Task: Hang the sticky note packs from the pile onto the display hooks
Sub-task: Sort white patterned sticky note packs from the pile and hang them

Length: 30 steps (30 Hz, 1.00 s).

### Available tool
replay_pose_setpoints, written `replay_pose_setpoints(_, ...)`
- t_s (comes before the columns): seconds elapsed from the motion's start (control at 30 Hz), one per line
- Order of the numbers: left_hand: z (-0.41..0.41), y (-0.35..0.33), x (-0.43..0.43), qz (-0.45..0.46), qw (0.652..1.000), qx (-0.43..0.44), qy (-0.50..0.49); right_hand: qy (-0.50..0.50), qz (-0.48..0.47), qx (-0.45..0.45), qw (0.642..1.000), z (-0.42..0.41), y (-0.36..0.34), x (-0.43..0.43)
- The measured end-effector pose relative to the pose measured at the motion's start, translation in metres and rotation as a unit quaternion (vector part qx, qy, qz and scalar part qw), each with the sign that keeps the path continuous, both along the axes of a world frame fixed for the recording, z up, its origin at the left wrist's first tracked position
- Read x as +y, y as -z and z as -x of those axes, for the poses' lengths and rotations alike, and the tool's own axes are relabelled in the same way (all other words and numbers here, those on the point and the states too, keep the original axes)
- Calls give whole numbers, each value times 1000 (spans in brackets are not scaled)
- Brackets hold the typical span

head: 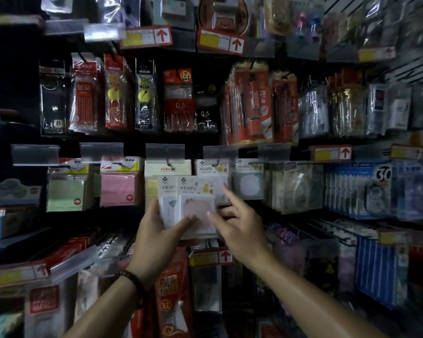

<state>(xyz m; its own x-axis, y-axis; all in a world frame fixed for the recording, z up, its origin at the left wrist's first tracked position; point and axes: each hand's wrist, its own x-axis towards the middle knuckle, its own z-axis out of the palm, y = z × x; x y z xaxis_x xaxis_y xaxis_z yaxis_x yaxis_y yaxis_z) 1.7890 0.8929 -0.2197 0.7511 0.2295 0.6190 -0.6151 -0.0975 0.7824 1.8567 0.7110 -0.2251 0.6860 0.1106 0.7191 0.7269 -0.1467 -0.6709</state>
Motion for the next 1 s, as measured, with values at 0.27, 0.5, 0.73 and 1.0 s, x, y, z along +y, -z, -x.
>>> replay_pose_setpoints(0.27,-5,-1,-4,-22,1000,6,-6,-37,-101,-8,994,-4,5,-6)
replay_pose_setpoints(0.5,-3,0,23,-43,998,-13,-40,-34,-104,-47,993,-14,-18,-12)
replay_pose_setpoints(0.73,1,-4,35,-47,998,-22,-28,-10,-99,-27,995,-32,-21,-5)
replay_pose_setpoints(1.0,1,-5,33,-35,999,-11,-15,94,-12,-12,995,-65,-31,3)
